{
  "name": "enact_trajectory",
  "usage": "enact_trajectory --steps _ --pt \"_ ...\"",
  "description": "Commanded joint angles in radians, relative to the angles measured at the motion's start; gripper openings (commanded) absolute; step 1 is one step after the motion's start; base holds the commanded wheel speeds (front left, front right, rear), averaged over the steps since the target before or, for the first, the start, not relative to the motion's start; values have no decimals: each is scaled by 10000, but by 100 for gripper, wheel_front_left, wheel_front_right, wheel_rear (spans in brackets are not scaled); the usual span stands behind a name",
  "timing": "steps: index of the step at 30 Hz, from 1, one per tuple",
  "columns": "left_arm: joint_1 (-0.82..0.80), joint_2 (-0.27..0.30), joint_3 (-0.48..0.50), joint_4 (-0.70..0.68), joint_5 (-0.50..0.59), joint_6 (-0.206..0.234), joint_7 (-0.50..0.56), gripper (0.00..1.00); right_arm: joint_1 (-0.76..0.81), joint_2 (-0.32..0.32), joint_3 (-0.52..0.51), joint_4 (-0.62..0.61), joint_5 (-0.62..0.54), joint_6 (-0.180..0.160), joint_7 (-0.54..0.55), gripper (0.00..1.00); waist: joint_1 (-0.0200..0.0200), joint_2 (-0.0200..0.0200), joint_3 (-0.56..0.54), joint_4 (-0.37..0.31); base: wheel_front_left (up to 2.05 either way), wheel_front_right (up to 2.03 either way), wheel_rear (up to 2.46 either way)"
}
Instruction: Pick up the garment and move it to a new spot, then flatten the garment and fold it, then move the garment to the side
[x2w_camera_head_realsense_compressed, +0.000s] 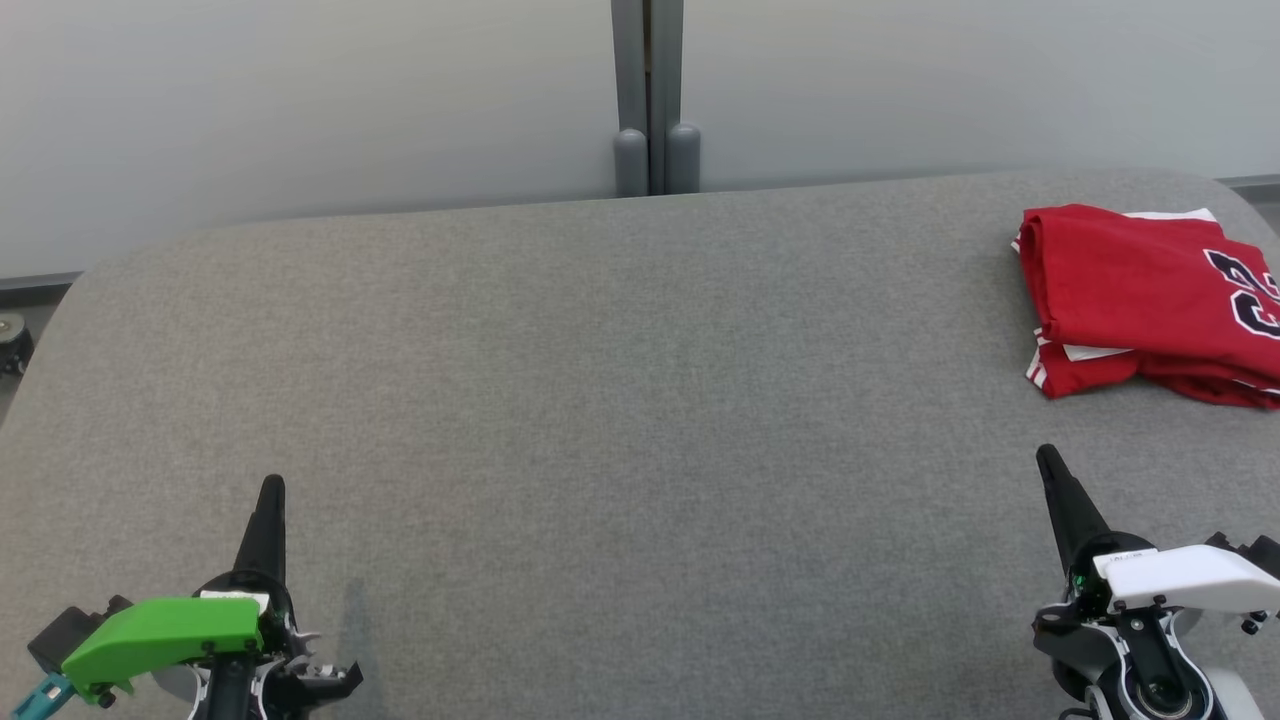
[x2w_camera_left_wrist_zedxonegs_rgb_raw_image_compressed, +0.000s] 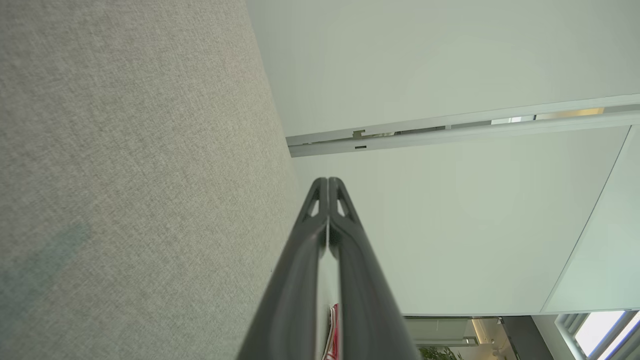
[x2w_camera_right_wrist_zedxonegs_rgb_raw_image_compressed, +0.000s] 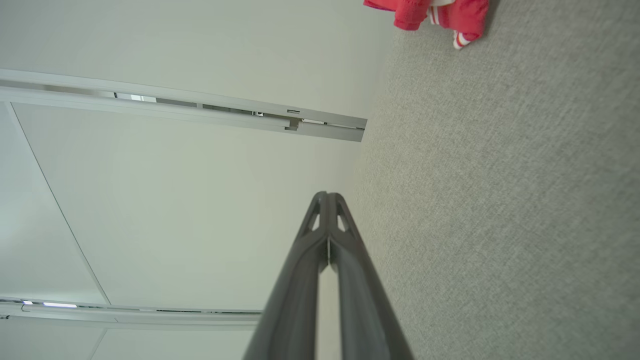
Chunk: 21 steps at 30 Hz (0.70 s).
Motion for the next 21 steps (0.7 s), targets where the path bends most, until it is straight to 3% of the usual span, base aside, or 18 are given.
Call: enact_trajectory --steps 1,21 --pt "-200 74 68 -59 -176 18 60 0 -108 -59 -45 -88 218 1 63 0 0 0 -5 5 0 0 0" --pt "-373 83 201 -49 -1293 22 406 0 -114 -69 -163 -162 1480 0 408 0 0 0 -68 73 0 0 0"
